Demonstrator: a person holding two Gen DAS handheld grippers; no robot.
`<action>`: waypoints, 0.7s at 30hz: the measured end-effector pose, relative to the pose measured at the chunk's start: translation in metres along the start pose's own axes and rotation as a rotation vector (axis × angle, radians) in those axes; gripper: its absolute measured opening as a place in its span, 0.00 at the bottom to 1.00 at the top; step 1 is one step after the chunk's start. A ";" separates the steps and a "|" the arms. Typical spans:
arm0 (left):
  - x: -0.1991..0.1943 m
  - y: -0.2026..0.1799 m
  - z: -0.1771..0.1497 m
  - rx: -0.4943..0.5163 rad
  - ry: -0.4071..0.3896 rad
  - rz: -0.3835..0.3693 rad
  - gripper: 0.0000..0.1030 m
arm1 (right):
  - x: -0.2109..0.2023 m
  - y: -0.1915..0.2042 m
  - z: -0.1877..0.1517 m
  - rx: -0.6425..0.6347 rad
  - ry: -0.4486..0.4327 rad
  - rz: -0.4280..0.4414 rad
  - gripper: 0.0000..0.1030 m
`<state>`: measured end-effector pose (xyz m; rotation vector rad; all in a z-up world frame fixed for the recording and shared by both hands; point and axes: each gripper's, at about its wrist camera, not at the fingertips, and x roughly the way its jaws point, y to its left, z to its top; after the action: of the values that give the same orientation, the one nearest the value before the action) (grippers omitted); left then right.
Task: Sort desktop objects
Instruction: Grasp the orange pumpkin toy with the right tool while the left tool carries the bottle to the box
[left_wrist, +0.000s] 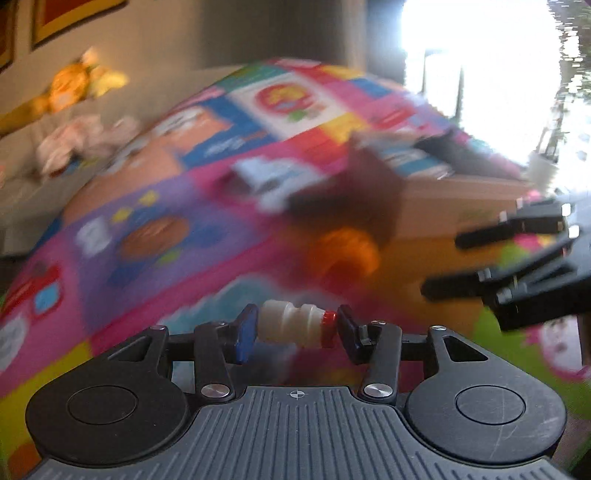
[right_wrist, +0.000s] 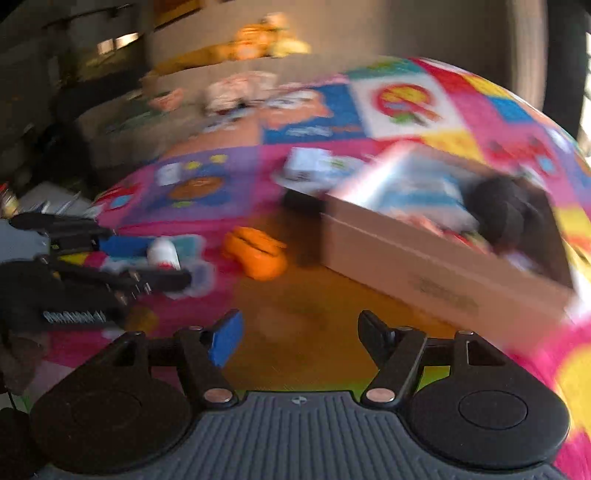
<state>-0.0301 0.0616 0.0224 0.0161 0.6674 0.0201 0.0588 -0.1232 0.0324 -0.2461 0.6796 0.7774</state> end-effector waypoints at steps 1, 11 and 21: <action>0.000 0.005 -0.004 -0.015 0.012 0.005 0.50 | 0.008 0.009 0.006 -0.033 -0.004 0.012 0.68; -0.006 0.013 -0.011 -0.037 0.011 -0.012 0.61 | 0.081 0.043 0.046 -0.084 0.033 -0.009 0.52; -0.004 0.007 -0.010 -0.014 0.018 -0.029 0.70 | 0.024 0.018 0.012 -0.047 0.057 -0.021 0.52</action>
<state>-0.0399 0.0687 0.0171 -0.0070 0.6850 -0.0026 0.0643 -0.0917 0.0266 -0.3189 0.7124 0.7687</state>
